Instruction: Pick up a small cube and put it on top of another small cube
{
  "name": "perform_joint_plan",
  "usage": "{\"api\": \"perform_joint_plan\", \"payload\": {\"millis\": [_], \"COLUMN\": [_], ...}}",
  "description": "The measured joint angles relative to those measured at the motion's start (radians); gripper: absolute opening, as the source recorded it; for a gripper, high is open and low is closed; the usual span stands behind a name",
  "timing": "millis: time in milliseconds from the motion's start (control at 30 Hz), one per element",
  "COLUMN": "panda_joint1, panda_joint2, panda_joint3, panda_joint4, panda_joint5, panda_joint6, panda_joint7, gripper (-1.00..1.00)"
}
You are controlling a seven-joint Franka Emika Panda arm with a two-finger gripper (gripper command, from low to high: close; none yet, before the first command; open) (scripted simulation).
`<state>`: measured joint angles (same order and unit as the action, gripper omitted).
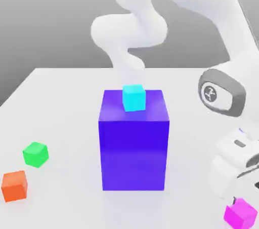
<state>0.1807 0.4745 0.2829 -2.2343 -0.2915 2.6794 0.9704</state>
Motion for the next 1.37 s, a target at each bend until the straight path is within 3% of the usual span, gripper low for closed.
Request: {"api": "perform_joint_plan", "payload": {"millis": [33, 67, 267, 433, 900, 1067, 1267, 1300, 1367], "panda_joint1": [0.015, 0.028, 0.034, -0.016, -0.389, -0.762, -0.806, -0.812, -0.812], "panda_joint2": [0.037, 0.068, 0.083, -0.05, -0.371, -0.527, -0.381, -0.357, -0.357], "panda_joint3": [-0.018, -0.033, -0.04, 0.015, -0.312, -0.485, -0.472, -0.463, -0.463], "panda_joint4": [0.009, 0.016, 0.02, -0.016, -0.346, -0.5, -0.529, -0.528, -0.528], "panda_joint5": [-0.017, -0.031, -0.039, 0.033, 0.145, 0.214, 0.358, 0.374, 0.374], "panda_joint6": [0.027, 0.049, 0.061, -0.035, -0.018, 0.0, 0.176, 0.198, 0.198], "panda_joint7": [0.012, 0.022, 0.028, -0.023, -0.001, 0.001, -0.088, -0.1, -0.1], "gripper": [0.0, -1.0, -1.0, -1.0, -1.0, -1.0, -1.0, 1.0, 1.0]}}
